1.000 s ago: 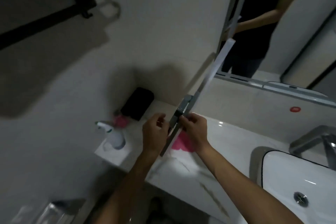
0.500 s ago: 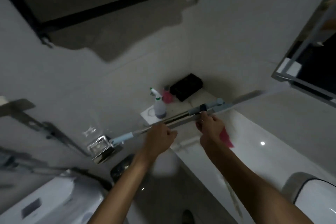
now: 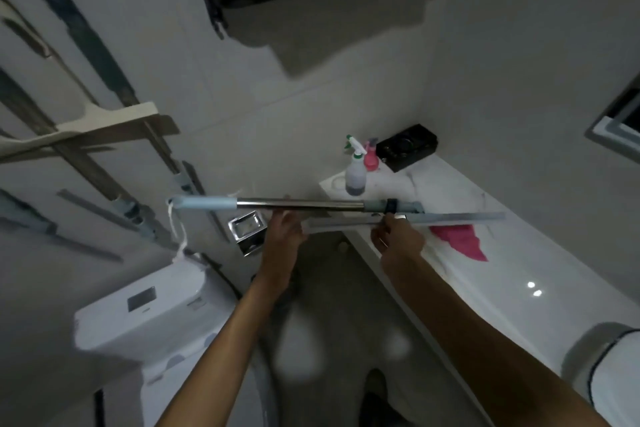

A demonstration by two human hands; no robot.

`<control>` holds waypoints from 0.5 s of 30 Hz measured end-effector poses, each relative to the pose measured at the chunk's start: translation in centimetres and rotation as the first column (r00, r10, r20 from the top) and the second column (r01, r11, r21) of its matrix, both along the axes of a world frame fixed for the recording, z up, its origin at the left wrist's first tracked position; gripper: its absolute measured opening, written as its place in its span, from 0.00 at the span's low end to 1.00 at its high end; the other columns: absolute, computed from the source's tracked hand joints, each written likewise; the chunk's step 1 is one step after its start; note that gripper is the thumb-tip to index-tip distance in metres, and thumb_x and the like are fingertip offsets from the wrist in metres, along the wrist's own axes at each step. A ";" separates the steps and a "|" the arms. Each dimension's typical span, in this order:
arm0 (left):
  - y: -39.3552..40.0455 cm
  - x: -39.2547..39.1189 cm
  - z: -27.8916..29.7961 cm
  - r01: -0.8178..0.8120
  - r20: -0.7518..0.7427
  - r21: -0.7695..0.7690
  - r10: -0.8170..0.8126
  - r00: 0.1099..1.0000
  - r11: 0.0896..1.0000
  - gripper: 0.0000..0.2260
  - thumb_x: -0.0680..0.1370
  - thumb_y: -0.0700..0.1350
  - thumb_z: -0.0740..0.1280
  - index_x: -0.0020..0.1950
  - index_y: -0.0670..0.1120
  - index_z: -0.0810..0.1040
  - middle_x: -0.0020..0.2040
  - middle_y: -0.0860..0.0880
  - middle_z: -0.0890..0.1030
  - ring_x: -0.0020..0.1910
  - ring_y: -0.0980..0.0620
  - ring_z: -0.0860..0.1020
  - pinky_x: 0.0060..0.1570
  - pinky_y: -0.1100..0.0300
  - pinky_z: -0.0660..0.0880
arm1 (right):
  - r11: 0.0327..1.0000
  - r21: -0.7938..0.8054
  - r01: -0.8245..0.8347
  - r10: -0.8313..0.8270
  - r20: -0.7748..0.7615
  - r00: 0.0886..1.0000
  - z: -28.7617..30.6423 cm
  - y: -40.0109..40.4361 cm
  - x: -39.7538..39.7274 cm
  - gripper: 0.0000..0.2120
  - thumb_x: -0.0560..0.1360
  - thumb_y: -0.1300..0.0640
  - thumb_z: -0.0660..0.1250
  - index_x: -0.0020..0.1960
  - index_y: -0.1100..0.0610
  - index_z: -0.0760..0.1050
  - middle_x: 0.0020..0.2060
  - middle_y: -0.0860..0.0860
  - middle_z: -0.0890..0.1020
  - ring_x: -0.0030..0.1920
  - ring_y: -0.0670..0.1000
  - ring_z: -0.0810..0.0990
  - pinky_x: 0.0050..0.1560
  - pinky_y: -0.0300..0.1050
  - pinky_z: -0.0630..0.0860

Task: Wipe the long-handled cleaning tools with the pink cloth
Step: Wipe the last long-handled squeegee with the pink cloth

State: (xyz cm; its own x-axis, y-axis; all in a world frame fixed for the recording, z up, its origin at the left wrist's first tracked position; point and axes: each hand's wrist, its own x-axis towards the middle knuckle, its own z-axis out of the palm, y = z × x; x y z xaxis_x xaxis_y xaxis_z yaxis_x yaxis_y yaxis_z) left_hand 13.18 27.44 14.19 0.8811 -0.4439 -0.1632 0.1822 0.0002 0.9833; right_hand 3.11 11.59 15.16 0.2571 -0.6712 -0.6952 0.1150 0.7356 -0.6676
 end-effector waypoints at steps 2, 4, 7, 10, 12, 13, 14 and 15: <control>2.0 -0.5 1.3 0.016 -0.030 -0.154 -0.021 0.999 0.988 0.20 0.79 0.27 0.60 0.61 0.50 0.75 0.56 0.53 0.83 0.56 0.52 0.81 0.41 0.67 0.75 | 0.998 0.047 -0.035 0.036 -0.024 0.999 -0.4 2.5 -0.5 0.05 0.78 0.63 0.69 0.51 0.62 0.75 0.41 0.57 0.81 0.35 0.50 0.80 0.37 0.42 0.80; 4.0 -1.1 2.5 0.047 0.015 -0.197 -0.044 0.999 0.979 0.14 0.81 0.33 0.62 0.54 0.52 0.78 0.60 0.49 0.82 0.60 0.47 0.79 0.50 0.60 0.78 | 0.991 0.091 -0.098 0.100 -0.024 0.995 -1.1 5.0 -1.1 0.04 0.78 0.64 0.68 0.49 0.63 0.74 0.36 0.56 0.78 0.27 0.48 0.76 0.30 0.41 0.78; 7.0 -2.4 3.1 0.070 0.116 -0.181 -0.049 0.992 0.981 0.07 0.82 0.35 0.63 0.52 0.47 0.71 0.55 0.44 0.85 0.59 0.43 0.81 0.56 0.46 0.76 | 0.966 0.155 -0.209 0.210 0.007 0.978 -2.2 8.4 -2.1 0.07 0.81 0.64 0.64 0.44 0.60 0.70 0.29 0.54 0.69 0.17 0.46 0.68 0.18 0.36 0.68; 9.8 -3.6 3.4 0.049 0.244 -0.121 -0.018 0.970 0.991 0.05 0.79 0.44 0.70 0.50 0.53 0.77 0.51 0.38 0.83 0.54 0.40 0.82 0.55 0.45 0.79 | 0.846 0.165 -0.508 0.519 -0.035 0.854 -2.4 11.1 -2.9 0.14 0.84 0.50 0.60 0.46 0.59 0.71 0.28 0.55 0.76 0.24 0.50 0.73 0.23 0.36 0.68; 11.2 -4.1 3.4 -0.037 0.323 0.004 0.034 0.946 0.999 0.05 0.76 0.45 0.74 0.47 0.55 0.81 0.45 0.44 0.85 0.49 0.49 0.84 0.51 0.54 0.81 | 0.694 0.062 -0.718 0.704 -0.271 0.657 -2.4 12.3 -3.1 0.21 0.83 0.42 0.59 0.48 0.60 0.76 0.35 0.57 0.84 0.33 0.54 0.82 0.34 0.40 0.73; 11.9 -4.4 3.4 -0.092 0.358 0.058 0.065 0.932 0.994 0.04 0.76 0.44 0.75 0.46 0.52 0.82 0.42 0.48 0.84 0.45 0.55 0.83 0.48 0.60 0.81 | 0.619 -0.007 -0.785 0.718 -0.401 0.569 -2.3 12.8 -3.0 0.24 0.82 0.41 0.58 0.49 0.62 0.77 0.39 0.56 0.85 0.36 0.54 0.83 0.38 0.41 0.74; 12.5 -4.7 3.6 -0.135 0.394 0.097 0.087 0.915 0.986 0.03 0.75 0.42 0.75 0.45 0.48 0.82 0.40 0.51 0.84 0.41 0.60 0.83 0.43 0.66 0.79 | 0.535 -0.077 -0.841 0.710 -0.498 0.497 -2.1 13.3 -2.7 0.24 0.82 0.41 0.57 0.49 0.62 0.77 0.40 0.56 0.86 0.36 0.54 0.83 0.38 0.41 0.74; 13.1 -5.2 3.9 -0.164 0.430 0.123 0.096 0.898 0.979 0.04 0.75 0.41 0.75 0.44 0.43 0.81 0.38 0.51 0.83 0.38 0.62 0.82 0.39 0.69 0.77 | 0.438 -0.147 -0.887 0.697 -0.567 0.438 -1.5 14.0 -2.4 0.23 0.82 0.42 0.58 0.48 0.62 0.78 0.41 0.56 0.85 0.36 0.53 0.82 0.38 0.42 0.76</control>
State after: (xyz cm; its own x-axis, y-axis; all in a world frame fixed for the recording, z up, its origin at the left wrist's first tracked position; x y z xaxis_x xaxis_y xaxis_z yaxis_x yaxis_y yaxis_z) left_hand 8.02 40.52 18.08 0.9305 -0.3199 0.1783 -0.2387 -0.1605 0.9577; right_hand 0.72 25.54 13.63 0.6070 -0.5091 -0.6103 -0.6990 0.0233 -0.7147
